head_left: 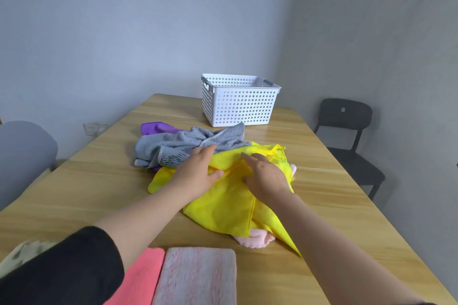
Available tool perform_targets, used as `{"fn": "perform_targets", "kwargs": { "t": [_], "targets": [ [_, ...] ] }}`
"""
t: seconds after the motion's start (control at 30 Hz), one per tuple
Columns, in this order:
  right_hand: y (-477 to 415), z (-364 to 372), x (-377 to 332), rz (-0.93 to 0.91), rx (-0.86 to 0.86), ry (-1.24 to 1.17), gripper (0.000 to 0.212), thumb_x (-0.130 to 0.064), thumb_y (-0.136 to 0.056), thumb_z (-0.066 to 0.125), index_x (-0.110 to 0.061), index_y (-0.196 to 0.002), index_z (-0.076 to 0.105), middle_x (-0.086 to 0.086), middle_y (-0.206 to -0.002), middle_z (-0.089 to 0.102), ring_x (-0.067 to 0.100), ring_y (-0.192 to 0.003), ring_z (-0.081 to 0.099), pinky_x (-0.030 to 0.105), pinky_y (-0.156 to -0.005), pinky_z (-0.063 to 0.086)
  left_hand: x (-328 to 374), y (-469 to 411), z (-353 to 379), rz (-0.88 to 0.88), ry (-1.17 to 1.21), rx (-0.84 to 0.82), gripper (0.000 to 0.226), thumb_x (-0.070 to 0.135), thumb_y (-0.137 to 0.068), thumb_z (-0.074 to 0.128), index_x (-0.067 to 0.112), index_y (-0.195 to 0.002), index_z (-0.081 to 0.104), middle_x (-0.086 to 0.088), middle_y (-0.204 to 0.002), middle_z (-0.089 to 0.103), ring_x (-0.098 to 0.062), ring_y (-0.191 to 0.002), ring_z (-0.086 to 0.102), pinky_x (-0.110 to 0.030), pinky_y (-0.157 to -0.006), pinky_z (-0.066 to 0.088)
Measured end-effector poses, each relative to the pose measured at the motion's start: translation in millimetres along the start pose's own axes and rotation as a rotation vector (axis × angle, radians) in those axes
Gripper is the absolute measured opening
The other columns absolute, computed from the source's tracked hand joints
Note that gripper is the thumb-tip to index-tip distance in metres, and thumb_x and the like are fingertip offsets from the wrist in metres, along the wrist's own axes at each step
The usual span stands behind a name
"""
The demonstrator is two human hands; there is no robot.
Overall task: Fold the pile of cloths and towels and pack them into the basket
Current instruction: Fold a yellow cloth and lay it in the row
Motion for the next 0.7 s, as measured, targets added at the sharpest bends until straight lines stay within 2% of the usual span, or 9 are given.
{"fn": "perform_targets", "kwargs": {
  "t": [0.1,0.17,0.23,0.33,0.43,0.5,0.57,0.63,0.7],
  "targets": [
    [-5.3,-2.3,6.0,-0.007,0.024,-0.008,0.036,-0.024,-0.09,0.057,-0.023,-0.126,0.057,0.0,-0.132,0.05,0.023,-0.115,0.053,0.031,-0.071,0.041,-9.7,-12.0,15.1,-0.047,-0.022,-0.04,0.064,0.042,-0.087,0.061,0.019,-0.141,0.036,-0.007,-0.138,0.046,-0.025,-0.124,0.047,-0.04,-0.098,0.042],
    [-1.5,-12.2,8.6,-0.006,0.076,0.009,0.023,-0.024,-0.093,0.054,-0.019,-0.114,0.063,0.0,-0.12,0.055,0.022,-0.108,0.055,0.028,-0.055,0.021,-8.2,-13.7,14.8,-0.026,0.011,0.025,0.033,0.036,-0.086,0.063,0.015,-0.111,0.059,-0.006,-0.105,0.06,-0.027,-0.107,0.057,-0.037,-0.084,0.046],
    [3.7,-22.9,9.3,-0.004,0.14,-0.03,0.019,-0.022,-0.094,0.052,-0.016,-0.107,0.065,0.001,-0.112,0.057,0.023,-0.101,0.057,0.025,-0.059,0.024,-3.3,-9.1,3.6,0.0,0.032,0.138,0.016,0.027,-0.088,0.062,0.012,-0.082,0.059,-0.001,-0.08,0.056,-0.029,-0.089,0.059,-0.035,-0.069,0.044],
    [14.5,-38.5,13.7,0.019,0.216,-0.125,0.014,-0.021,-0.092,0.054,-0.015,-0.098,0.065,0.003,-0.105,0.059,0.026,-0.093,0.058,0.043,-0.088,0.042,5.2,-2.8,-21.3,0.004,0.199,0.256,0.016,0.018,-0.091,0.057,0.008,-0.078,0.056,-0.003,-0.082,0.053,-0.024,-0.068,0.063,-0.038,-0.06,0.051],
    [33.0,-56.4,14.0,0.003,0.268,-0.209,0.018,-0.025,-0.089,0.058,-0.019,-0.106,0.058,0.001,-0.112,0.058,0.024,-0.09,0.061,0.053,-0.09,0.046,31.9,7.1,-64.3,0.064,0.392,0.366,0.013,0.014,-0.092,0.056,0.01,-0.08,0.054,-0.012,-0.083,0.057,-0.007,-0.046,0.059,-0.022,-0.048,0.048],
    [50.1,-74.0,6.7,-0.048,0.316,-0.265,0.043,-0.033,-0.086,0.065,-0.023,-0.123,0.047,-0.002,-0.127,0.051,0.022,-0.099,0.061,0.051,-0.088,0.048,65.4,19.3,-103.3,0.174,0.36,0.46,0.01,0.013,-0.09,0.058,0.009,-0.081,0.058,-0.004,-0.076,0.059,-0.004,-0.053,0.053,-0.011,-0.052,0.035],
    [70.9,-103.9,-0.7,-0.09,0.409,-0.322,0.061,-0.038,-0.084,0.068,-0.022,-0.136,0.04,-0.002,-0.137,0.046,0.021,-0.113,0.054,0.04,-0.089,0.049,105.1,38.8,-139.1,0.283,0.357,0.5,0.011,0.013,-0.09,0.058,0.008,-0.08,0.06,0.008,-0.068,0.053,0.002,-0.059,0.048,-0.006,-0.056,0.032],
    [93.3,-139.3,-10.3,-0.133,0.535,-0.314,0.059,-0.038,-0.084,0.068,-0.019,-0.135,0.045,0.0,-0.134,0.051,0.021,-0.117,0.051,0.031,-0.086,0.044,139.6,59.5,-165.0,0.377,0.384,0.504,0.012,0.016,-0.091,0.056,0.012,-0.079,0.058,0.014,-0.066,0.052,0.002,-0.062,0.051,-0.004,-0.057,0.033],
    [117.5,-172.6,-16.5,-0.15,0.638,-0.298,0.042,-0.034,-0.087,0.066,-0.016,-0.123,0.056,0.001,-0.12,0.06,0.022,-0.106,0.055,0.026,-0.078,0.041,163.8,80.4,-183.3,0.417,0.425,0.486,0.013,0.017,-0.093,0.055,0.016,-0.079,0.056,0.014,-0.069,0.056,-0.008,-0.068,0.06,-0.014,-0.063,0.044]
  ]
}}
Point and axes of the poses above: each hand's wrist, its own y-axis away from the middle knuckle, its own z-axis out of the palm, x = y × z, the point moved 10 cm from there along -y, towards the middle knuckle
